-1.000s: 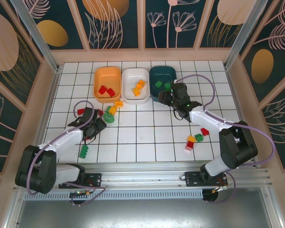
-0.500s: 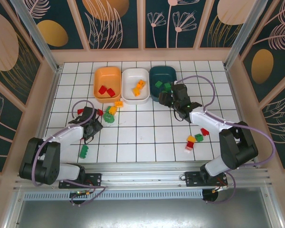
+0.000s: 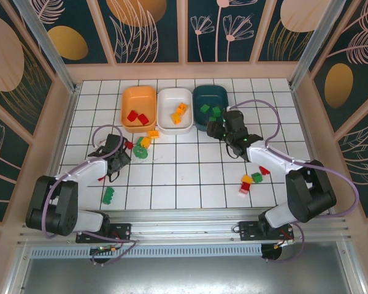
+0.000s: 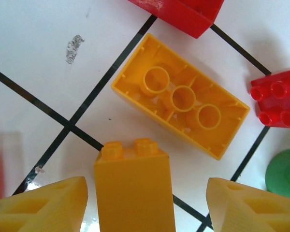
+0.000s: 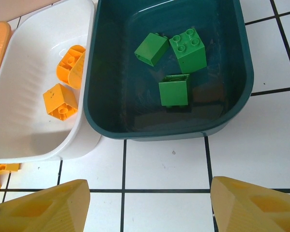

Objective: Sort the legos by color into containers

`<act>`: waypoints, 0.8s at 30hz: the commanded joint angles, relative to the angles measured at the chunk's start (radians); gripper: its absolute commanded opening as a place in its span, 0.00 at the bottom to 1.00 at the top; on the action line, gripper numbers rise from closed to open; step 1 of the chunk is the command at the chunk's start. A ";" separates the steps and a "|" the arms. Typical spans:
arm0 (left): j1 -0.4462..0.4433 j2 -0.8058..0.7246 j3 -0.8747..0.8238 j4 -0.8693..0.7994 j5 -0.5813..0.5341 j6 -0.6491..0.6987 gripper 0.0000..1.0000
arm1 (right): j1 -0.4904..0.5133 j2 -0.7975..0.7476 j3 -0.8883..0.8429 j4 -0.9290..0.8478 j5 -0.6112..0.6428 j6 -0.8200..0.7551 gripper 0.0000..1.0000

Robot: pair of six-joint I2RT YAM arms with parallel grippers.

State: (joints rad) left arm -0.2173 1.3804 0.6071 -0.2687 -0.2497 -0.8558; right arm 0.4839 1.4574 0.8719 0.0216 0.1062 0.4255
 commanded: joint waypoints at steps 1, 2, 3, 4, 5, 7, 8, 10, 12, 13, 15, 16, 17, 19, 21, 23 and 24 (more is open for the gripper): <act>0.011 0.037 0.022 0.030 -0.035 0.039 0.62 | -0.010 -0.040 -0.017 0.032 0.005 0.007 0.68; 0.010 0.046 0.023 0.034 -0.031 0.042 0.60 | -0.009 -0.044 -0.018 0.028 0.005 0.007 0.68; 0.010 0.056 0.022 0.039 -0.030 0.044 0.58 | -0.010 -0.047 -0.021 0.027 0.006 0.006 0.68; 0.010 0.063 0.017 0.047 -0.030 0.047 0.56 | -0.009 -0.052 -0.023 0.026 0.007 0.006 0.68; 0.011 0.065 0.016 0.053 -0.030 0.049 0.53 | -0.010 -0.057 -0.026 0.028 0.009 0.006 0.68; 0.011 0.055 0.007 0.066 -0.026 0.058 0.45 | -0.010 -0.063 -0.035 0.031 0.008 0.005 0.68; 0.011 0.047 0.004 0.070 -0.028 0.062 0.42 | -0.012 -0.063 -0.034 0.033 0.006 0.006 0.68; 0.010 0.022 -0.001 0.070 -0.021 0.067 0.33 | -0.012 -0.064 -0.036 0.034 -0.001 0.007 0.68; 0.010 -0.007 0.000 0.058 -0.008 0.073 0.27 | -0.012 -0.066 -0.035 0.036 -0.006 0.009 0.67; 0.010 -0.025 0.004 0.046 0.002 0.070 0.25 | -0.013 -0.068 -0.034 0.036 -0.006 0.009 0.68; 0.007 -0.078 0.008 0.031 0.054 0.063 0.21 | -0.013 -0.076 -0.035 0.034 -0.005 0.007 0.68; 0.002 -0.114 0.008 0.031 0.078 0.058 0.21 | -0.014 -0.080 -0.036 0.033 -0.004 0.006 0.68; -0.012 -0.153 0.010 0.037 0.094 0.054 0.21 | -0.016 -0.084 -0.037 0.033 -0.002 0.006 0.67; -0.047 -0.201 0.036 0.031 0.103 0.046 0.21 | -0.019 -0.092 -0.040 0.032 -0.001 0.006 0.67; -0.084 -0.196 0.087 0.051 0.131 0.049 0.21 | -0.027 -0.098 -0.044 0.032 -0.006 0.006 0.67; -0.106 -0.135 0.148 0.111 0.204 0.057 0.19 | -0.040 -0.104 -0.048 0.027 -0.011 0.010 0.67; -0.119 -0.089 0.192 0.142 0.235 0.059 0.18 | -0.046 -0.108 -0.050 0.027 -0.018 0.013 0.67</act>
State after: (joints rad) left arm -0.3069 1.2152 0.7052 -0.2131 -0.1215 -0.8009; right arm 0.4587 1.3846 0.8406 0.0269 0.1013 0.4255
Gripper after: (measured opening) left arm 0.338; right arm 0.674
